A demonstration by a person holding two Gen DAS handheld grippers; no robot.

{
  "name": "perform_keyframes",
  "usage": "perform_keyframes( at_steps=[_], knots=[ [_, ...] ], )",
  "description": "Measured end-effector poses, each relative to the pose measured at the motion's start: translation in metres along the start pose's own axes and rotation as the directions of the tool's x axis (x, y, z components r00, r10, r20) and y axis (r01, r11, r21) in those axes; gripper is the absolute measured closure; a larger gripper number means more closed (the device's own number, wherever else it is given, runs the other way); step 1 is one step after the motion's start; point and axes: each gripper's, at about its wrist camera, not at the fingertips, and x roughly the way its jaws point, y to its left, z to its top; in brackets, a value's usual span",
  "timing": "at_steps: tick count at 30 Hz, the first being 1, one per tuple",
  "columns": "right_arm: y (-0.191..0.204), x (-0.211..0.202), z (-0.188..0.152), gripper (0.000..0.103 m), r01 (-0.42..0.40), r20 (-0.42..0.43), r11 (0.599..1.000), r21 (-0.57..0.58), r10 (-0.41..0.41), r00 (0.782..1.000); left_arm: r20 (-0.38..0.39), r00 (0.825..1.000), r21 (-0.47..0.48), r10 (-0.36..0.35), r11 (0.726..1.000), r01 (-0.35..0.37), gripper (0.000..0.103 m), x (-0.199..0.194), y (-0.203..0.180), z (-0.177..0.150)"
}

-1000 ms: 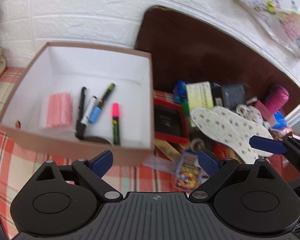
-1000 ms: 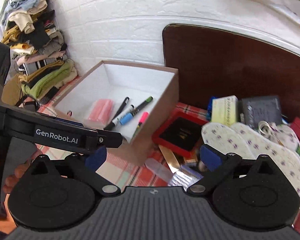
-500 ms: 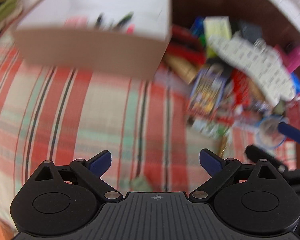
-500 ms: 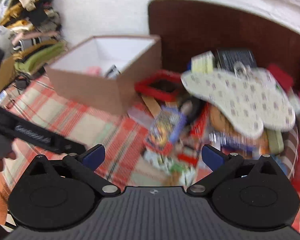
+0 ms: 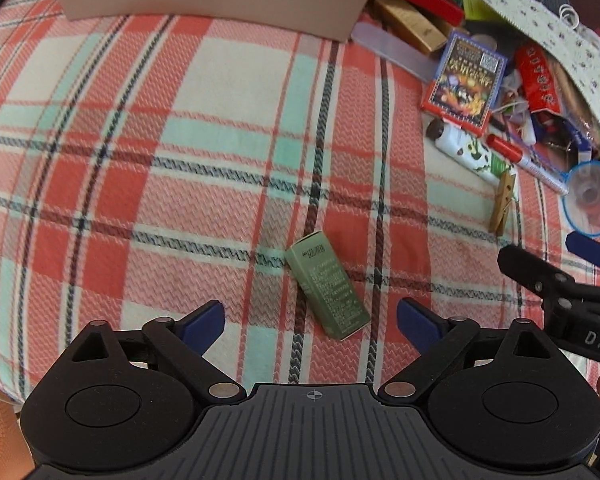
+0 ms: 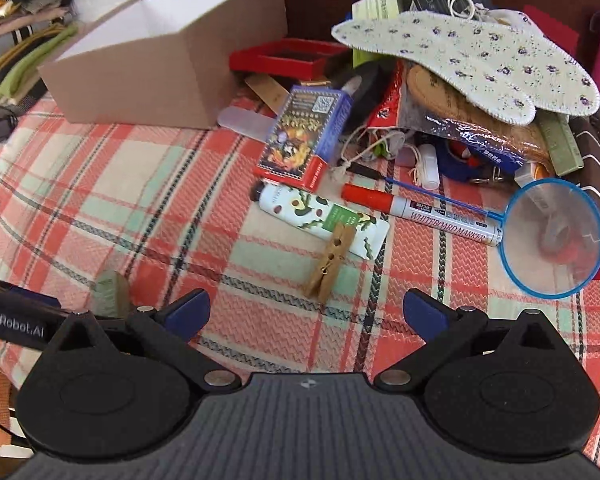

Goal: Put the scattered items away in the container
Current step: 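Move both grippers back to the pile of items, then grasp the green carton with the left gripper while the right grasps the wooden clothespin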

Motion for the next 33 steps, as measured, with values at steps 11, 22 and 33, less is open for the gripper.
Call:
perform_keyframes(
  at_steps=[11, 22, 33],
  knots=[
    [0.0, 0.028, 0.012, 0.013, 0.015, -0.025, 1.0, 0.023, -0.015, 1.0, -0.034, 0.999, -0.025, -0.034, 0.999, 0.033, 0.019, 0.012, 0.003, 0.006],
    [-0.011, 0.043, 0.013, 0.051, 0.004, -0.076, 0.994, 0.108, 0.004, 0.997, -0.045, 0.999, -0.005, -0.006, 1.0, 0.006, 0.068, 0.005, 0.0, 0.007],
    [-0.006, 0.038, 0.012, 0.09, -0.088, -0.108, 0.995, 0.037, 0.092, 0.99, -0.021, 1.0, 0.055, 0.007, 0.998, -0.006, 0.083, -0.007, -0.003, 0.003]
  ],
)
